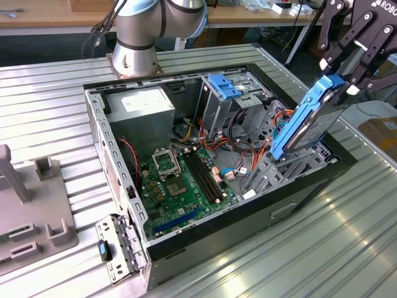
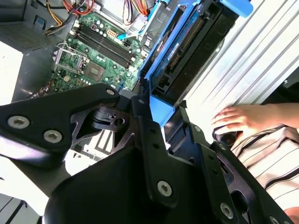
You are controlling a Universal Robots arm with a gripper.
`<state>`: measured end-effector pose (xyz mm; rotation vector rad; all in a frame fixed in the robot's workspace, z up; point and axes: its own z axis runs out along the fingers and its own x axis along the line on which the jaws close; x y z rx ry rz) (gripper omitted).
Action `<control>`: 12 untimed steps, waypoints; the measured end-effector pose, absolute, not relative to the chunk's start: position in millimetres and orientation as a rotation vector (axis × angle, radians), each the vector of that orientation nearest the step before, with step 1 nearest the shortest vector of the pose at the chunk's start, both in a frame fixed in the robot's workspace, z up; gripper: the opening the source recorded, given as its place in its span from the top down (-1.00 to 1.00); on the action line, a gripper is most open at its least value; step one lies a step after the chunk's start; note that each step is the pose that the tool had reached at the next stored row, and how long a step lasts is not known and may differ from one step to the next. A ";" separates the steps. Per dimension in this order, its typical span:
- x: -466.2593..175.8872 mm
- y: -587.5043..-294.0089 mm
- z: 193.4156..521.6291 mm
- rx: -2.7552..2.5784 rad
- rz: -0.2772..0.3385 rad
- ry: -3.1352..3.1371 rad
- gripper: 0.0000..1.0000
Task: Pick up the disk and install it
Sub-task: 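Pick up the disk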
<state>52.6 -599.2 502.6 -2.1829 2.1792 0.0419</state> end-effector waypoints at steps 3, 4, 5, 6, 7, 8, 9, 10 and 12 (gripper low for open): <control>55.0 -599.2 502.1 -2.181 0.042 2.181 0.27; 59.0 -599.2 501.5 -2.179 0.042 2.183 0.27; 61.7 -599.1 500.7 -2.178 0.042 2.184 0.27; 63.6 -599.1 499.2 -2.177 0.042 2.185 0.27; 64.5 -599.1 498.0 -2.177 0.042 2.185 0.27; 65.6 -599.2 496.4 -2.177 0.042 2.185 0.27; 66.4 -599.2 494.9 -2.177 0.042 2.185 0.27; 67.1 -599.2 493.0 -2.177 0.042 2.186 0.27; 68.5 -597.9 488.1 -2.176 0.041 2.186 0.27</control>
